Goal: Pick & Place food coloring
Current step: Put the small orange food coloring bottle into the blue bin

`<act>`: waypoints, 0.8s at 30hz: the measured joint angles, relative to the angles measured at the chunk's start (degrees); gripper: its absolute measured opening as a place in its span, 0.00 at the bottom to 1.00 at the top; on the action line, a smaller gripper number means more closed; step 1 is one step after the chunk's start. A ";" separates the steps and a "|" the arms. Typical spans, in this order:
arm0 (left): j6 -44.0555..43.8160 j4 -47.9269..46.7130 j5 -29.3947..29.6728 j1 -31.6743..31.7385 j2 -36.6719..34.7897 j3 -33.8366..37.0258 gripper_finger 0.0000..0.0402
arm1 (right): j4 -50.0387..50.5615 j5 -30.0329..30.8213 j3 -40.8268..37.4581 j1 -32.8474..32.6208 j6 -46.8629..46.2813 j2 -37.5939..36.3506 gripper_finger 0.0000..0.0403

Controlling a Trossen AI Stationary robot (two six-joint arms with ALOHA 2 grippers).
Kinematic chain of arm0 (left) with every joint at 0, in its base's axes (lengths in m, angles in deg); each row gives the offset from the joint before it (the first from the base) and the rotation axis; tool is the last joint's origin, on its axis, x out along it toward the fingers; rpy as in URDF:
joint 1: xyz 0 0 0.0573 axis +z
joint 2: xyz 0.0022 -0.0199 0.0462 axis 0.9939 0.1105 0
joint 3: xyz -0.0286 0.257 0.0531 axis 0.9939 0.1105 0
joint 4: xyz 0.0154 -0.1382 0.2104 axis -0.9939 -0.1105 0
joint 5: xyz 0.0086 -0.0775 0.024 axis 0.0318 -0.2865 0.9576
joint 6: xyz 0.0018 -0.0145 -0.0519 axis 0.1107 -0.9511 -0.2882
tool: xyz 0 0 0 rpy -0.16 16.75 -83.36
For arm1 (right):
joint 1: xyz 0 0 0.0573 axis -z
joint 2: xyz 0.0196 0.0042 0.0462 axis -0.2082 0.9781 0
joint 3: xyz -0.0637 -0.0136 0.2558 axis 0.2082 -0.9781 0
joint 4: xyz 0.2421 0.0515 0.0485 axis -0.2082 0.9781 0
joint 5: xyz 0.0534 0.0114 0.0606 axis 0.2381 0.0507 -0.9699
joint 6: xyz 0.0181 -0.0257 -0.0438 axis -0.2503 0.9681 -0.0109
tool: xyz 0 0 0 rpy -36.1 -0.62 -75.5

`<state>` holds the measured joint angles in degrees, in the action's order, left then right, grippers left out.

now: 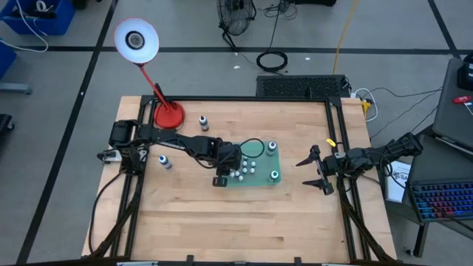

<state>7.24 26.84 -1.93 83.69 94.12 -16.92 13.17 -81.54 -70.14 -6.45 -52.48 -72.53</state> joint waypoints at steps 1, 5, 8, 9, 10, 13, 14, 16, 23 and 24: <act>-0.01 -0.01 0.01 0.00 0.00 0.00 0.17 | 0.00 -0.01 0.00 0.01 0.00 0.00 0.78; -0.01 -0.01 0.01 -0.11 0.00 0.00 0.17 | 0.00 0.01 0.01 -0.01 0.00 0.00 0.78; -0.10 -0.01 0.10 -0.11 0.00 0.00 0.17 | 0.00 0.00 0.00 0.00 0.00 0.00 0.78; -0.15 -0.01 0.10 -0.11 0.00 0.00 0.17 | 0.00 0.00 0.02 -0.01 0.00 0.00 0.78; -0.17 -0.01 0.12 -0.11 0.00 0.00 0.17 | 0.00 0.01 0.00 -0.01 0.00 0.00 0.78; -0.27 -0.04 0.12 -0.11 0.02 0.00 0.17 | 0.00 0.00 0.00 0.00 0.00 0.00 0.78; -0.35 -0.04 0.12 -0.11 0.02 0.00 0.17 | 0.00 0.01 0.02 0.01 0.00 0.00 0.78; -0.45 -0.05 0.12 -0.11 0.02 0.00 0.17 | 0.00 0.01 0.00 0.00 0.00 0.00 0.78; -0.69 -0.08 0.10 -0.11 0.02 0.00 0.17 | 0.00 0.01 0.00 -0.01 0.00 0.00 0.78; -0.69 -0.08 0.10 -0.11 0.02 0.00 0.17 | 0.00 0.01 0.00 0.00 0.00 0.00 0.78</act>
<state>6.55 26.76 -1.83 83.58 94.15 -16.92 13.17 -81.53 -70.14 -6.46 -52.48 -72.53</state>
